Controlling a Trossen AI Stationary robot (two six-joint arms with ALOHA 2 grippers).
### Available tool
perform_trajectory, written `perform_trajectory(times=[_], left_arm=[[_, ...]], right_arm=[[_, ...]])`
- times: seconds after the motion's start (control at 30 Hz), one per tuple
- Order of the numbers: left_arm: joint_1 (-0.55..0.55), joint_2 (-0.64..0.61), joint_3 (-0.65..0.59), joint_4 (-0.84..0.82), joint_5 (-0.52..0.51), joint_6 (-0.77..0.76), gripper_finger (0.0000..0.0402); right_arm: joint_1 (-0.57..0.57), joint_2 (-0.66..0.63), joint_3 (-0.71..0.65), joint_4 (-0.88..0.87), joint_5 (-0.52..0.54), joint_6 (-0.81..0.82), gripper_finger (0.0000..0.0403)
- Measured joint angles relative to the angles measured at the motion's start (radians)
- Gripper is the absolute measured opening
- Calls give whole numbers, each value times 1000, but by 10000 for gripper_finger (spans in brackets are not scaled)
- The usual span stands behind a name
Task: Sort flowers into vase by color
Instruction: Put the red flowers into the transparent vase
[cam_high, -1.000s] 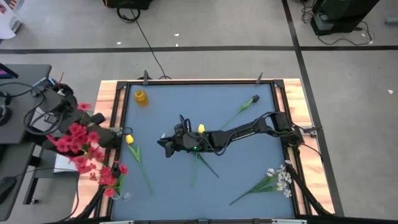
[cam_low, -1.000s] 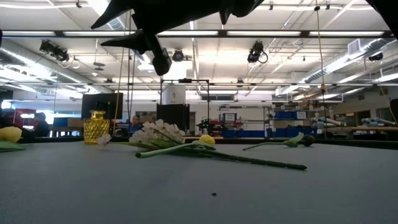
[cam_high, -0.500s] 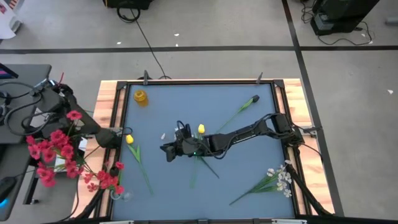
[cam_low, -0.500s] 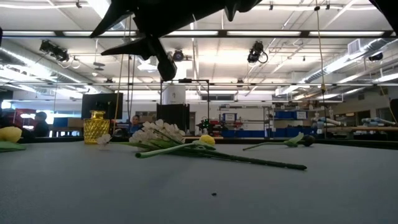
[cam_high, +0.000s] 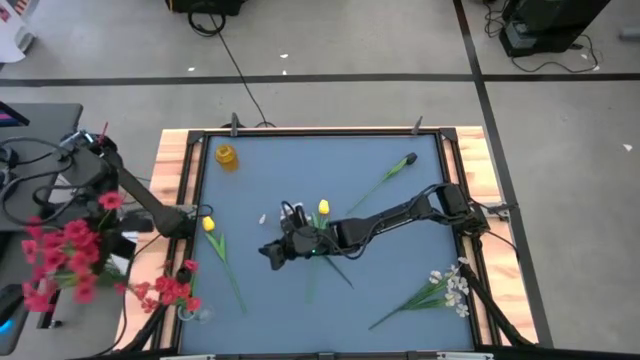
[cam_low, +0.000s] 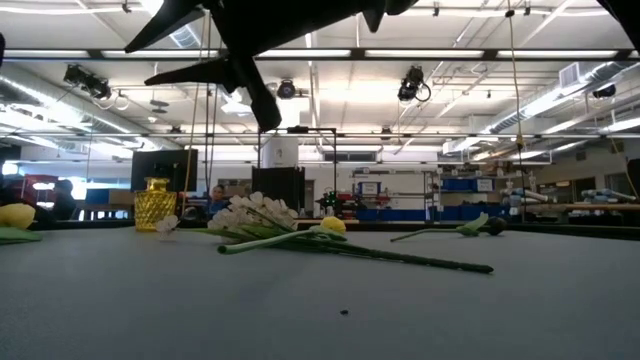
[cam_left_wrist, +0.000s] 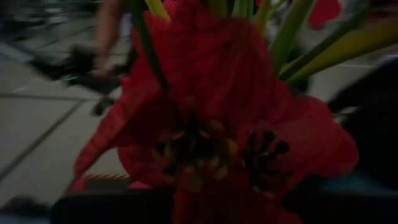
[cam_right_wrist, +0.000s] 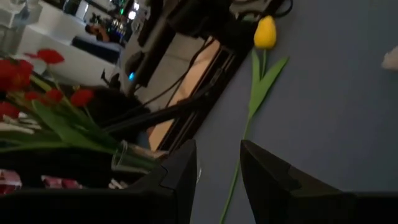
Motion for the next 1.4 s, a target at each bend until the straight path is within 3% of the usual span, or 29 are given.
perform_trajectory(times=[0.2,0.33,0.73,1.07,1.27,1.4], left_arm=[[0,-3,0,156,118,56,11],[0,0,0,259,128,96,11],[0,137,0,241,152,142,11],[-44,256,0,125,-63,239,11],[-117,261,0,75,-213,198,11],[-161,263,0,77,-251,160,11]], right_arm=[[4,0,0,-7,-50,5,132],[11,0,0,-8,-57,5,132],[22,0,0,-16,-87,-7,132],[36,0,0,-18,-131,-21,132],[55,0,0,-59,-141,-18,132],[58,0,0,-80,-173,-15,132]])
